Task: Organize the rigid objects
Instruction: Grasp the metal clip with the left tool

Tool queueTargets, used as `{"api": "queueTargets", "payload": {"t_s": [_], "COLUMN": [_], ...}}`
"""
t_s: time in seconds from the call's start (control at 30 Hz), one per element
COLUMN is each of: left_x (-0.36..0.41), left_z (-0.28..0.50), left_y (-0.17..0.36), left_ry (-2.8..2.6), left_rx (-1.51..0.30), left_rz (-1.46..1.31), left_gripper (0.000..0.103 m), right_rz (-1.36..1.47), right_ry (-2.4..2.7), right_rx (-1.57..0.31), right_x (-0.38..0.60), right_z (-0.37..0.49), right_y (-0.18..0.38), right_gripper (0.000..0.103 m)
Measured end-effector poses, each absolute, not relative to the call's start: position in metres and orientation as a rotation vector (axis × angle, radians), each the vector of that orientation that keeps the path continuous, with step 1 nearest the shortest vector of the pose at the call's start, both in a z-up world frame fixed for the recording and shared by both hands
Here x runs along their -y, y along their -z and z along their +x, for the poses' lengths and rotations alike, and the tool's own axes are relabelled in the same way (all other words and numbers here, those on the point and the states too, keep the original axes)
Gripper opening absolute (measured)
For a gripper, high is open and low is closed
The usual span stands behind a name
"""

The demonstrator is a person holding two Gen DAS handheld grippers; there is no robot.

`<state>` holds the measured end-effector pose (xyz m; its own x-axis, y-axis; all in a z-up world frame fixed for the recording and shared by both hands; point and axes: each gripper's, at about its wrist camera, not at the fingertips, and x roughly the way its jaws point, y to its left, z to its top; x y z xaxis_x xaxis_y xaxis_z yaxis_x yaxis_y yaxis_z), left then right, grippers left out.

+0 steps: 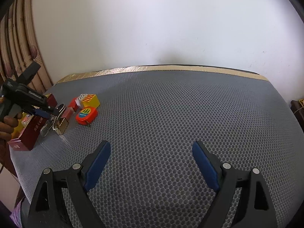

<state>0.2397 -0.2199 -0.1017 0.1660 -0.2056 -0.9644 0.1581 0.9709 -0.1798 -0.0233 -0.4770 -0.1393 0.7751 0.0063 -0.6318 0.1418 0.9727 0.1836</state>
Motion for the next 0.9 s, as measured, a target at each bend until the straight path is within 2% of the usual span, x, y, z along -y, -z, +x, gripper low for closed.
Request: {"api": "queueTargets", "payload": {"t_s": [0.17, 0.27, 0.3, 0.53, 0.7, 0.9], "left_x": [0.232, 0.238, 0.242, 0.237, 0.219, 0.150], "left_z": [0.244, 0.249, 0.249, 0.226, 0.187, 0.151], "left_y": [0.111, 0.116, 0.116, 0.101, 0.047, -0.001], "left_ry": [0.234, 0.206, 0.209, 0.248, 0.282, 0.247], "left_rx": [-1.374, -1.366, -1.363, -1.323, -1.201, -1.142], "left_rz": [-0.003, 0.002, 0.024, -0.015, -0.055, -0.052], "left_gripper": [0.055, 0.033, 0.032, 0.032, 0.032, 0.032], "right_rz": [0.232, 0.235, 0.237, 0.251, 0.250, 0.237], "right_ry": [0.069, 0.071, 0.074, 0.081, 0.087, 0.105], "right_rx": [-0.691, -0.698, -0.700, -0.713, -0.722, -0.731], "right_x": [0.477, 0.478, 0.478, 0.483, 0.483, 0.482], "right_z": [-0.021, -0.020, -0.019, -0.018, -0.017, -0.015], "right_y": [0.141, 0.142, 0.143, 0.145, 0.145, 0.145], "right_gripper": [0.090, 0.092, 0.092, 0.092, 0.092, 0.092]}}
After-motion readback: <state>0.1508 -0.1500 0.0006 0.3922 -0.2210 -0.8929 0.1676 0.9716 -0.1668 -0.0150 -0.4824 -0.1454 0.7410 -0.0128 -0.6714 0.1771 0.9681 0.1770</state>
